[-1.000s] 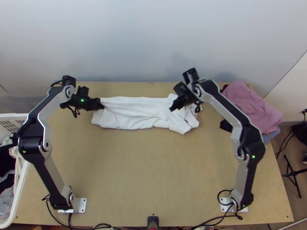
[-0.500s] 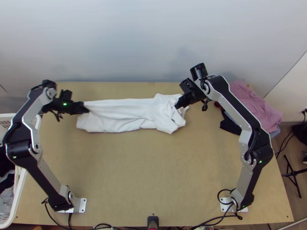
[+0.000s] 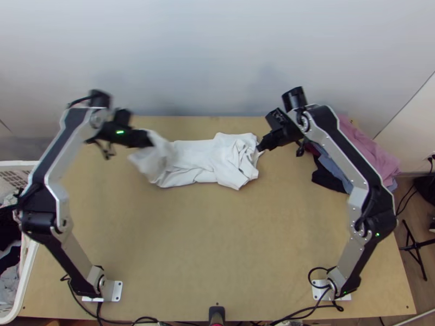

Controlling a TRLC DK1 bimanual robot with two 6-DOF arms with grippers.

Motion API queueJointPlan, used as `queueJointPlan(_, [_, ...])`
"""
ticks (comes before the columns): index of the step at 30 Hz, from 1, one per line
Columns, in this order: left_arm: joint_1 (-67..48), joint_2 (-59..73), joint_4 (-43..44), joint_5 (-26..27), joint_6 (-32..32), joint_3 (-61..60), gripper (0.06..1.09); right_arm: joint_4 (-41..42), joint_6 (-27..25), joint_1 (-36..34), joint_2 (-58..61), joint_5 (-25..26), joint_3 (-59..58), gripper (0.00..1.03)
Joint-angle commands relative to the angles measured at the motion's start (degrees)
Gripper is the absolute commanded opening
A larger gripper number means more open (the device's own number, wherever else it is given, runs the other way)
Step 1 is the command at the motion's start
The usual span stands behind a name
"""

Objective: Fold the t-shirt

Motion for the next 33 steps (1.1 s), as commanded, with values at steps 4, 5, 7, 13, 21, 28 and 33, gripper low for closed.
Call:
queueJointPlan(4, [-20.4, 11.9, 0.1, -0.1, -8.1, 17.2, 0.09, -0.5, 0.0, -5.5, -5.4, 0.1, -4.5, 0.03])
queueJointPlan(5, [-22.0, 13.8, -0.2, -0.2, -8.1, 19.8, 0.10, -0.5, 0.0, -6.0, -6.0, 0.1, -5.3, 0.03])
queueJointPlan(7, [-24.6, 18.1, -0.2, -0.3, -8.2, 25.6, 0.10, -0.5, 0.0, -7.1, -7.5, 0.1, -6.7, 0.03])
queueJointPlan(13, [-28.6, 26.7, 9.2, -1.0, -12.4, 31.0, 0.10, -0.5, 0.1, -9.7, -12.0, 0.1, -11.5, 0.03])
queueJointPlan(21, [-29.0, 31.2, 22.3, -1.0, -17.0, 30.7, 0.10, -0.5, 0.5, -10.3, -14.4, 0.1, -14.5, 0.03])
queueJointPlan(28, [-27.0, 32.2, 22.3, -1.3, -15.9, 29.8, 1.05, -0.4, 0.5, -10.1, -13.8, 0.1, -14.8, 0.03])
queueJointPlan(33, [-24.5, 30.5, 18.1, -0.1, -15.4, 29.1, 1.05, -0.1, 0.5, -9.2, -13.6, 0.1, -15.7, 0.03])
